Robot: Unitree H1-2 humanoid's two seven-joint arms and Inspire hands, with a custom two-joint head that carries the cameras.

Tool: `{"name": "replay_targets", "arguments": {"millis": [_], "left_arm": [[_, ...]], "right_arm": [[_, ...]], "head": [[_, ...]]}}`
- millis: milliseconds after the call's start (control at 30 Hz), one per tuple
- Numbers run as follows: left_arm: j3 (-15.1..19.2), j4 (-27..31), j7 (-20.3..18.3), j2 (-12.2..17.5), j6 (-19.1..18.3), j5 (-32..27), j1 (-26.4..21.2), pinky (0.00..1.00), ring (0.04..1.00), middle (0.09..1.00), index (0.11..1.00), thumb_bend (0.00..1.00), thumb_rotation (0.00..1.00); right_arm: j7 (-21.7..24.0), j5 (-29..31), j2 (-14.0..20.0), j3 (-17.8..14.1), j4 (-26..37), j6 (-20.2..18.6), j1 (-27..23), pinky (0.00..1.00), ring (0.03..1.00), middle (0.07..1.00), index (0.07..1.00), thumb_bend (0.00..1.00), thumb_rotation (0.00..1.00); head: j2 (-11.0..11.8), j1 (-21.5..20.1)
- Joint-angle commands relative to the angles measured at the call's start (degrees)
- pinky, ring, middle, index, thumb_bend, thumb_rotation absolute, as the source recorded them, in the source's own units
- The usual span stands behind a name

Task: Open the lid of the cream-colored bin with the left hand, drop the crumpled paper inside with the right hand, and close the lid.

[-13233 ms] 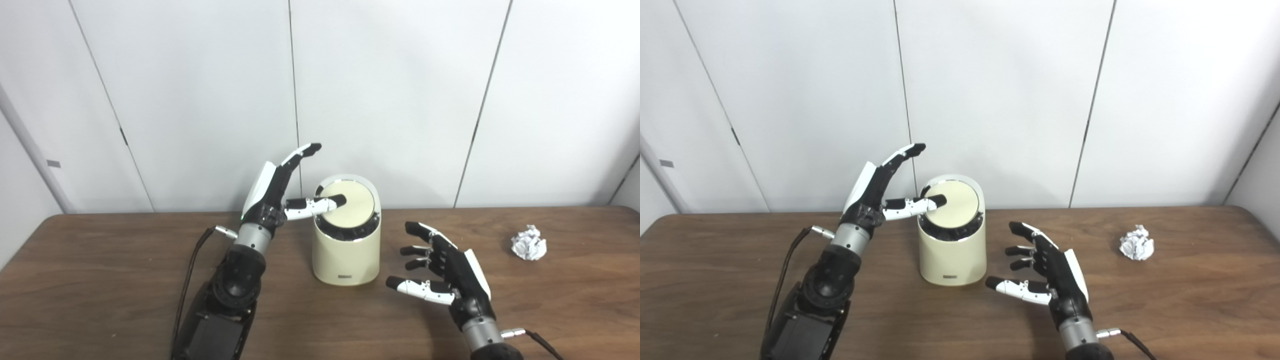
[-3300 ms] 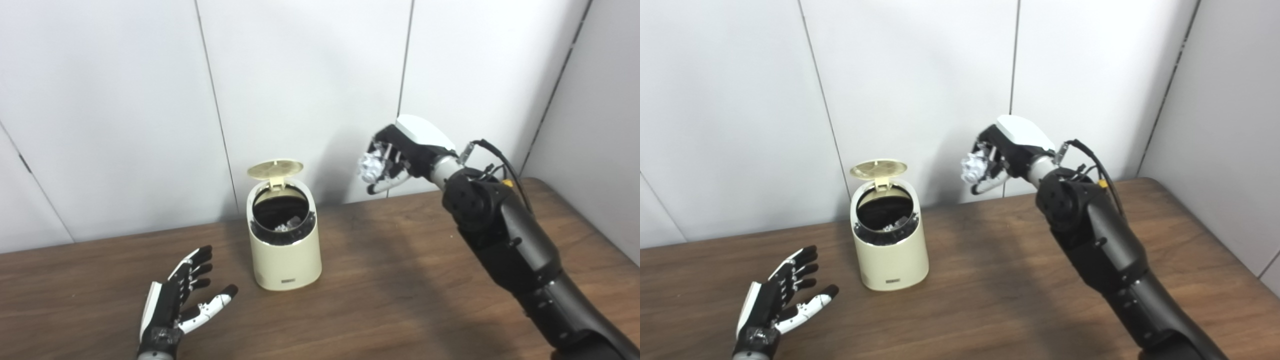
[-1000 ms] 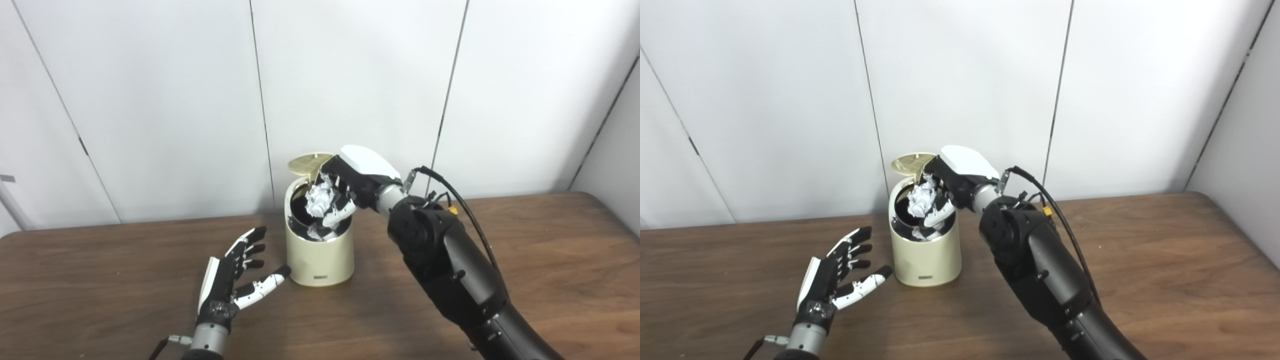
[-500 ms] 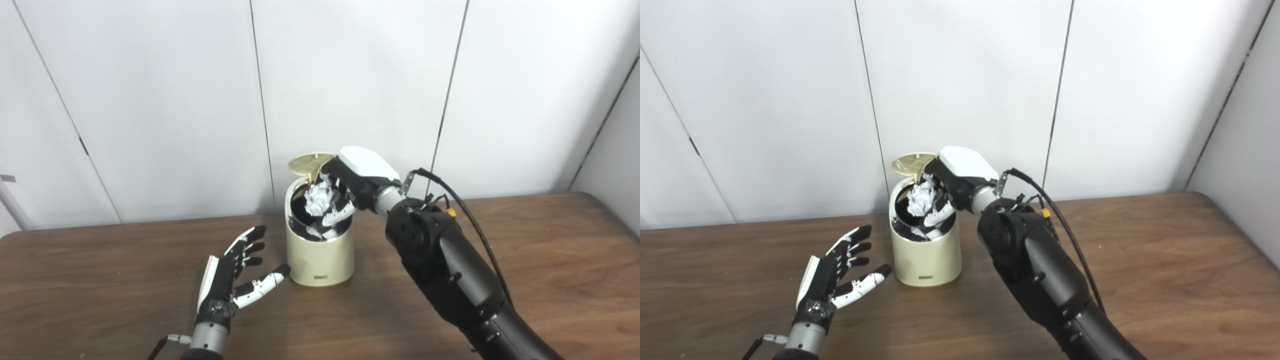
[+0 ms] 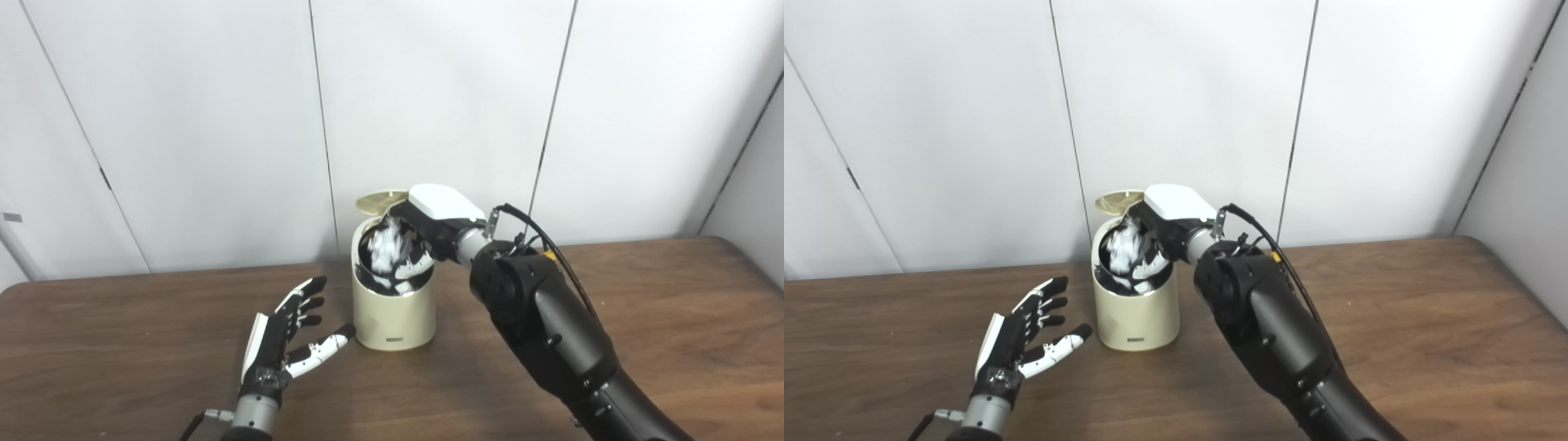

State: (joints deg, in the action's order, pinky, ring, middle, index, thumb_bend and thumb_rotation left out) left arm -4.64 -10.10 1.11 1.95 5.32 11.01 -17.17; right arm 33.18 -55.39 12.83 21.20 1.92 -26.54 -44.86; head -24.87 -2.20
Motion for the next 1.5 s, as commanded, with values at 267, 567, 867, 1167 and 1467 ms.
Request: {"name": "replay_targets", "arguments": {"millis": [267, 567, 867, 1167, 1467], "left_arm": [[-0.14, 2.07, 0.32, 0.26, 0.93, 0.65, -1.70, 0.74, 0.822, 0.872, 0.878, 0.71, 0.23], [-0.14, 1.88, 0.19, 0.31, 1.06, 0.47, -1.78, 0.75, 0.823, 0.872, 0.876, 0.70, 0.23], [-0.22, 2.00, 0.06, 0.35, 0.84, 0.46, -1.75, 0.74, 0.821, 0.873, 0.873, 0.71, 0.24], [-0.40, 2.00, -0.07, 0.33, 0.69, 0.42, -1.87, 0.72, 0.819, 0.874, 0.868, 0.70, 0.22], [-0.50, 1.71, -0.26, 0.55, 0.76, 0.24, -1.99, 0.71, 0.815, 0.877, 0.864, 0.70, 0.22]], "right_arm": [[2.04, -1.47, 1.11, -0.66, 0.78, -0.30, -1.54, 0.37, 0.511, 0.657, 0.719, 0.89, 0.13], [2.94, -2.28, 1.09, -0.89, 1.11, -0.28, -1.50, 0.41, 0.557, 0.705, 0.755, 0.88, 0.13], [4.70, -3.09, 1.73, -0.96, 2.50, -0.29, -1.57, 0.45, 0.611, 0.766, 0.775, 0.88, 0.16], [8.57, -5.12, 2.51, -2.04, 6.45, -0.30, -1.36, 0.45, 0.615, 0.799, 0.796, 0.90, 0.20], [8.20, -3.29, 4.48, -3.24, 9.33, 0.38, -0.05, 0.44, 0.613, 0.747, 0.772, 0.90, 0.20]], "head": [[-0.22, 0.05], [-0.44, 0.14], [-0.45, 0.06], [-0.67, 0.20], [-0.54, 0.01]]}}
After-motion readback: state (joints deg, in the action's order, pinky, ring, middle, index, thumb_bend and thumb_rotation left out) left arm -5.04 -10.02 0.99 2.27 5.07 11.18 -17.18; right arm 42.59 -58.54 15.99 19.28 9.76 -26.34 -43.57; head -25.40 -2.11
